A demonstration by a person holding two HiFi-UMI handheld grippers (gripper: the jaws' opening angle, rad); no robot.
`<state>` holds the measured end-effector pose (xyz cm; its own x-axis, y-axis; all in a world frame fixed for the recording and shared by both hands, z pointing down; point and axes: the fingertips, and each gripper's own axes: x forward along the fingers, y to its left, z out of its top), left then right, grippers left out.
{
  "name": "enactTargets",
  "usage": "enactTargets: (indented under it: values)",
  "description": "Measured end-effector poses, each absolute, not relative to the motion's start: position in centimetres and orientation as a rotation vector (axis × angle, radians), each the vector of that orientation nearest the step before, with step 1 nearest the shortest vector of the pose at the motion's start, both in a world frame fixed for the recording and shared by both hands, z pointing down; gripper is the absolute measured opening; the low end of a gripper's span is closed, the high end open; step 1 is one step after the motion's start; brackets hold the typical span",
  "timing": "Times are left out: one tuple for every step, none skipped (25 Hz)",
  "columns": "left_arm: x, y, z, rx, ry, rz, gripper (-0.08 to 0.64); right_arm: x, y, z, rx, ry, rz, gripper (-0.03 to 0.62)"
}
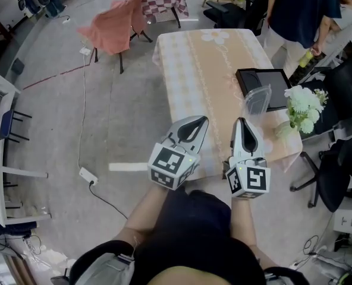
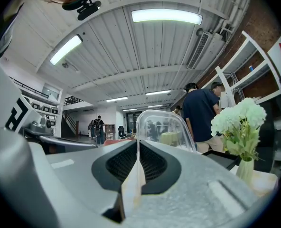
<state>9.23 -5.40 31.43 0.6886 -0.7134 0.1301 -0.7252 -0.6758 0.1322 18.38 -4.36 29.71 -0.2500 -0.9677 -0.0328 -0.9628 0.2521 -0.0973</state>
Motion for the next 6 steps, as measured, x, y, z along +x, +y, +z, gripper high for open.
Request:
enactTargets:
  values:
    - [9.24, -5.35, 31.51, 2.723, -1.173, 0.103, 0.009, 18.37, -4.32, 29.73, -1.867, 2.42, -0.089, 0.021]
    - [9.25, -5.33, 31.59, 2.721, -1.174, 0.105, 0.009, 18.37, -4.32, 29.78, -1.866, 2.423, -0.091, 0.021]
    - [9.29, -5.34, 31.67, 2.718, -1.174, 0.105, 0.009, 18.39, -4.33, 29.85, -1.864, 2.425, -0.095, 0.021]
    - [9.36, -5.35, 31.76, 2.715, -1.173, 0.105, 0.009, 18.43, -4.35, 29.94, -1.864, 2.426, -0.098, 0.021]
    - [9.44, -5.37, 31.87, 2.712, -1.172, 0.104, 0.009, 18.49, -4.37, 30.06, -1.864, 2.428, -0.102, 0.021]
    - [9.52, -5.39, 31.97, 2.709, -1.17, 0.104, 0.009, 18.56, -4.39, 30.18, -1.864, 2.43, -0.105, 0.021]
